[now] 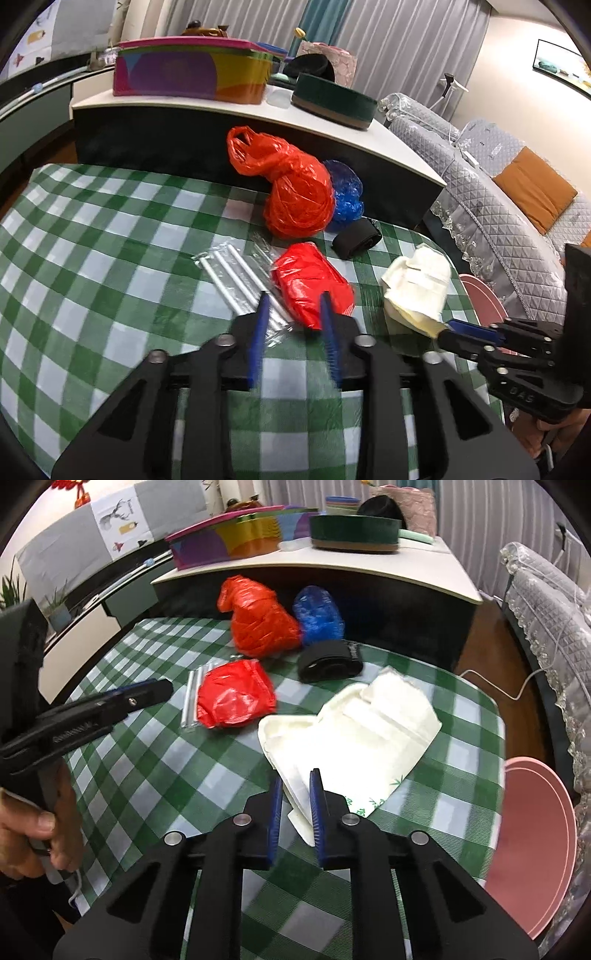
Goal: Collect trash
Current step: 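Grasp red plastic bag with left tool while right tool grasps white paper bag, then lift and carry red bag and white paper bag over the pink bin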
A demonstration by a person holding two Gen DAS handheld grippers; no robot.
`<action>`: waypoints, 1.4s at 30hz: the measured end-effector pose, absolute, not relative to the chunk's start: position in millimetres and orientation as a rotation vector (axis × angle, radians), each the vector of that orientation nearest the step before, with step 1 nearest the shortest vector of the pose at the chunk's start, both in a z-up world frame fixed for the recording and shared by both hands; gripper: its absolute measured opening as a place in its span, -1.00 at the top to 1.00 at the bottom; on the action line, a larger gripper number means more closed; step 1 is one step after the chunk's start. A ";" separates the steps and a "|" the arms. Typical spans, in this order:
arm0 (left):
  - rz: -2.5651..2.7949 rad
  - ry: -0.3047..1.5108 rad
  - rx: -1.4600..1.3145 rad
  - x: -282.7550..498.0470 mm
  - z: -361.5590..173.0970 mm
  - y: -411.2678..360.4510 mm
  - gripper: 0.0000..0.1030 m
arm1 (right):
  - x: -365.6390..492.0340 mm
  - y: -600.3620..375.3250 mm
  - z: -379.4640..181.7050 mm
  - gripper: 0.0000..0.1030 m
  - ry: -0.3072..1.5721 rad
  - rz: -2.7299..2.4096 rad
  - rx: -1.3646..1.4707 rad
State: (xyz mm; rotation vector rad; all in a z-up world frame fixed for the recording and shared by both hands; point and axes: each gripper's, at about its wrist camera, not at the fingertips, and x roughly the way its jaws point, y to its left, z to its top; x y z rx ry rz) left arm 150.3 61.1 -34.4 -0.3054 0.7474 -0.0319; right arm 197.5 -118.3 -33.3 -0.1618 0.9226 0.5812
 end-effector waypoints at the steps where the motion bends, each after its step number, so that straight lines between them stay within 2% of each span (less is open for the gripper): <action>1: -0.027 0.752 -0.307 154.0 -36.9 58.6 0.24 | 198.1 -123.0 -32.4 0.72 0.921 0.572 -0.156; 5: -0.004 0.764 -0.319 165.2 -44.0 53.3 -0.02 | 200.0 -138.4 -29.5 0.73 0.913 0.547 -0.133; 10: 0.022 0.785 -0.338 178.8 -51.8 50.5 -0.16 | 201.2 -152.7 -27.4 0.75 0.906 0.527 -0.113; 18: 0.043 0.841 -0.333 193.6 -64.1 40.9 -0.16 | 200.0 -162.0 -24.8 0.77 0.897 0.521 -0.104; 21: 0.037 0.852 -0.319 195.4 -65.4 37.5 -0.08 | 199.8 -164.0 -23.3 0.79 0.893 0.520 -0.103; 23: 0.027 0.854 -0.308 195.6 -65.1 35.2 0.16 | 199.6 -165.4 -22.4 0.79 0.891 0.517 -0.101; 28: 0.007 0.835 -0.285 188.2 -57.5 32.0 0.34 | 197.2 -168.7 -20.0 0.82 0.883 0.507 -0.099; 42: -0.028 0.758 -0.219 146.2 -19.9 27.2 0.39 | 174.8 -170.1 8.1 0.93 0.817 0.476 -0.084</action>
